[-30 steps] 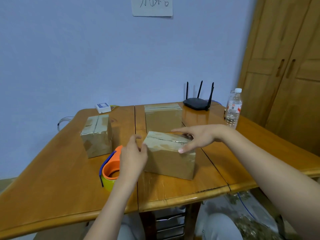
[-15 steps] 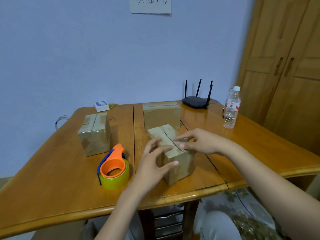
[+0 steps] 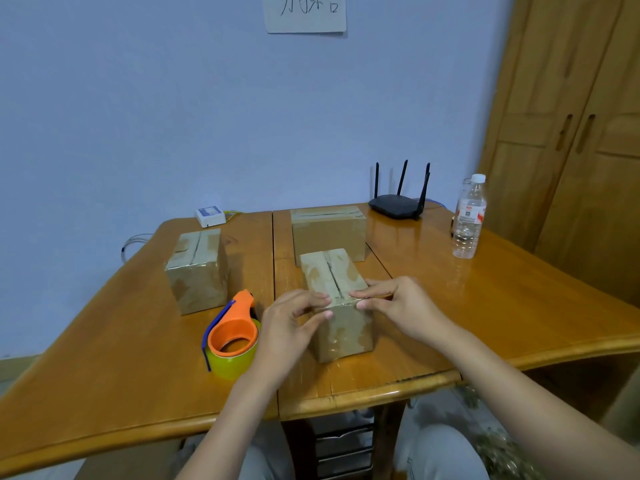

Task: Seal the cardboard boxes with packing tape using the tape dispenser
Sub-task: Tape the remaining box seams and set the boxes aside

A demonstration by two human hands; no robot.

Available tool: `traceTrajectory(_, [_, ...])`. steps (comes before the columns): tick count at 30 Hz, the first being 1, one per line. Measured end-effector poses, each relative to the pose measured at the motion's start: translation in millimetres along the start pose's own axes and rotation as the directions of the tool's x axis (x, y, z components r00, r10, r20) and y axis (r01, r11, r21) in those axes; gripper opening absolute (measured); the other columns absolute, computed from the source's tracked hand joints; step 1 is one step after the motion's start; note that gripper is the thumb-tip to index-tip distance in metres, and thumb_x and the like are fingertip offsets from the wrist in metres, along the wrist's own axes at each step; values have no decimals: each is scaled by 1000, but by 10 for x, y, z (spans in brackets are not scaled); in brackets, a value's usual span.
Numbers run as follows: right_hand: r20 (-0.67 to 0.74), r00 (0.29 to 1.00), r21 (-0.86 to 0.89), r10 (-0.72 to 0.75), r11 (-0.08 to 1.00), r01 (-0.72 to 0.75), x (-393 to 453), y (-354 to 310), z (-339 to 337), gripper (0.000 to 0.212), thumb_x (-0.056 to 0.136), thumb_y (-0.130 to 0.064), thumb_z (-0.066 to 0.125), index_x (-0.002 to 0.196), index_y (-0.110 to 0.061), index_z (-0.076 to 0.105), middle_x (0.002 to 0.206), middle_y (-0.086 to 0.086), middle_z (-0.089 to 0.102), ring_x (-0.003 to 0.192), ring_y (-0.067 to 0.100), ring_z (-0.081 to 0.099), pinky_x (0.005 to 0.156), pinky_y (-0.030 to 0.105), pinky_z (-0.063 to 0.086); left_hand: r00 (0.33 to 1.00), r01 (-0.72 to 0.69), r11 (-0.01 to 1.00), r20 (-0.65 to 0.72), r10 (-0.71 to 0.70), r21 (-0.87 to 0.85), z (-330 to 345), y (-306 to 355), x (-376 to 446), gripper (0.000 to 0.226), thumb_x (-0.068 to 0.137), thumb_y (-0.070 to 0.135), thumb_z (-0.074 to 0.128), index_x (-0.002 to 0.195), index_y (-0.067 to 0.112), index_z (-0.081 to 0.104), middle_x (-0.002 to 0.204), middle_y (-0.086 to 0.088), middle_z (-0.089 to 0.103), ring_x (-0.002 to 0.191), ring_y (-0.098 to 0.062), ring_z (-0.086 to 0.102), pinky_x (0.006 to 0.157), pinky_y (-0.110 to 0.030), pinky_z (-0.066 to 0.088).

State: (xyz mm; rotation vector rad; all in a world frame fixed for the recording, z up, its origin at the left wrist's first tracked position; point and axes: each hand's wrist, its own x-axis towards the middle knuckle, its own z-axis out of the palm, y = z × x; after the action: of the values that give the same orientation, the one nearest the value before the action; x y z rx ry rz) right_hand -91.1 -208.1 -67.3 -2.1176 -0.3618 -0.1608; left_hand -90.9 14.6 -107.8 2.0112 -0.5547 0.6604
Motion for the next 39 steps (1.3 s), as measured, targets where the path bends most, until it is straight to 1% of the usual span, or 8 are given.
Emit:
traceTrajectory(7, [-122, 984, -114, -129, 987, 115, 104, -341, -59, 20, 84, -16, 80, 102, -25, 80, 120, 2, 72, 128, 4, 55, 113, 34, 43, 999, 26, 999, -45, -24, 42, -104, 256, 233, 23, 82, 44, 77, 104, 36, 73, 108, 23, 60, 106, 5, 55, 86, -36, 55])
traceTrajectory(12, [-196, 947, -224, -255, 952, 209, 207, -762, -105, 19, 91, -18, 73, 104, -30, 80, 121, -10, 72, 113, 3, 62, 98, 19, 44, 977, 148, 988, 150, -154, 51, -41, 434, 428, 88, 74, 55, 79, 149, 46, 35, 147, 13, 33, 131, -5, 37, 107, -26, 38])
traceTrajectory(17, [-123, 955, -129, -270, 958, 254, 317, -966, -53, 31, 97, -19, 64, 125, -29, 70, 119, -14, 72, 112, -4, 63, 103, 23, 49, 940, 341, 857, 136, -312, -387, 72, 390, 436, 74, 76, 41, 84, 141, 41, 48, 130, 17, 62, 120, -8, 58, 98, -42, 54])
traceTrajectory(22, [-175, 975, -130, -137, 985, 115, 322, -742, -258, 37, 100, -19, 57, 137, -20, 59, 131, -6, 66, 122, 3, 59, 110, 28, 44, 881, 474, 791, 194, -433, -387, 131, 142, 311, 59, 80, 41, 81, 132, 33, 55, 119, 9, 69, 108, -12, 66, 91, -45, 58])
traceTrajectory(26, [-283, 947, -200, 151, 956, -212, 284, -362, -306, 48, 103, -38, 51, 146, -17, 47, 145, 2, 54, 134, 21, 50, 104, 30, 39, 762, 604, 508, 256, -595, -614, 134, 52, 261, 50, 90, 27, 71, 135, 19, 51, 129, -7, 64, 111, -23, 65, 82, -41, 61])
traceTrajectory(30, [-106, 912, -113, 396, 906, -407, 175, -217, -274, 76, 96, -65, 47, 153, -18, 32, 148, 9, 48, 103, 23, 66, 89, 41, 58, 645, 634, 222, 348, -680, -741, 100, 43, 262, 56, 90, 35, 69, 138, 12, 49, 131, -13, 60, 115, -34, 61, 84, -48, 60])
traceTrajectory(34, [210, 836, 194, 507, 817, -544, 62, -317, -68, 98, 84, -75, 49, 160, -22, 17, 161, 19, 30, 88, 30, 76, 84, 48, 61, 627, 738, 396, 337, -703, -547, 231, 159, 192, 61, 92, 53, 58, 140, 20, 39, 133, -9, 56, 106, -33, 66, 84, -44, 61])
traceTrajectory(39, [109, 857, 341, 503, 791, -508, 132, -368, 43, 60, 101, -52, 48, 147, -14, 45, 145, 17, 52, 97, 33, 72, 81, 44, 63, 635, 772, 607, 289, -716, -190, 204, 175, 111, 107, 83, 61, 65, 157, 24, -3, 143, -13, 47, 119, -34, 60, 101, -47, 51])
